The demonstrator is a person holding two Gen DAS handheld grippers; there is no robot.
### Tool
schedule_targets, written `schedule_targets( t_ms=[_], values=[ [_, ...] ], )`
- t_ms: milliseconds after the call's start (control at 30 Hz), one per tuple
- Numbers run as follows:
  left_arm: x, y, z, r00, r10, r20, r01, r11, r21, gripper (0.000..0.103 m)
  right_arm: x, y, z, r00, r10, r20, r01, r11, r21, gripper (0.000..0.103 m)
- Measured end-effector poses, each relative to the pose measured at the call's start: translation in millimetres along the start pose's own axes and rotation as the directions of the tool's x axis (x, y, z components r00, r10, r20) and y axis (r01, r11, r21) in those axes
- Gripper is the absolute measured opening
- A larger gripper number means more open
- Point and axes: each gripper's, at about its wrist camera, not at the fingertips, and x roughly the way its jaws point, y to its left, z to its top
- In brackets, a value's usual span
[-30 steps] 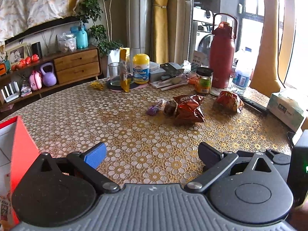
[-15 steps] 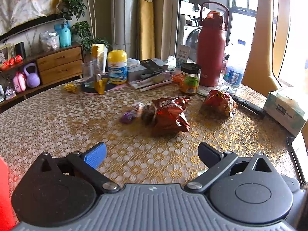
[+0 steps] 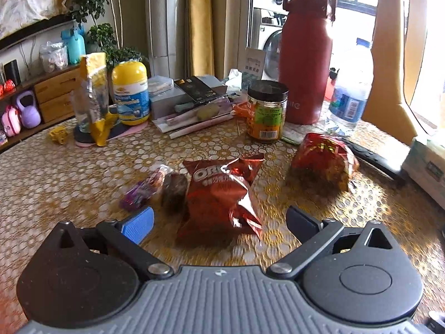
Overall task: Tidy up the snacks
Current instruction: 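Grasp the red Oreo bag with the left gripper while the right gripper grasps the brown egg snack, then lift the Oreo bag and egg snack and carry them toward the shoebox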
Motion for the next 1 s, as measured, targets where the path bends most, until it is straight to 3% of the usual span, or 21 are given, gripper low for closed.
schedule_targets(
  t_ms=[267,333,500,1000],
  values=[
    [31,1,-3,0.998,0.042,-0.036,-0.043,0.999,-0.025,0.099,-8,-6,3,1.0,0.02,0.021,-0.02,1.0,0.018,0.045],
    [33,0,-5,0.998,0.038,-0.045,-0.038,0.999,-0.012,0.073,-8,-7,2,1.0,0.02,0.021,-0.02,0.999,0.025,0.045],
    [27,3,-11,0.999,0.029,-0.041,-0.031,0.999,-0.03,0.063,-9,-8,2,1.0,0.014,0.023,-0.015,0.999,0.029,0.045],
    [-74,21,-34,0.999,0.009,0.049,-0.006,0.998,-0.064,0.054,-31,4,8,0.998,-0.017,0.057,0.017,1.0,0.015,0.045]
  ],
)
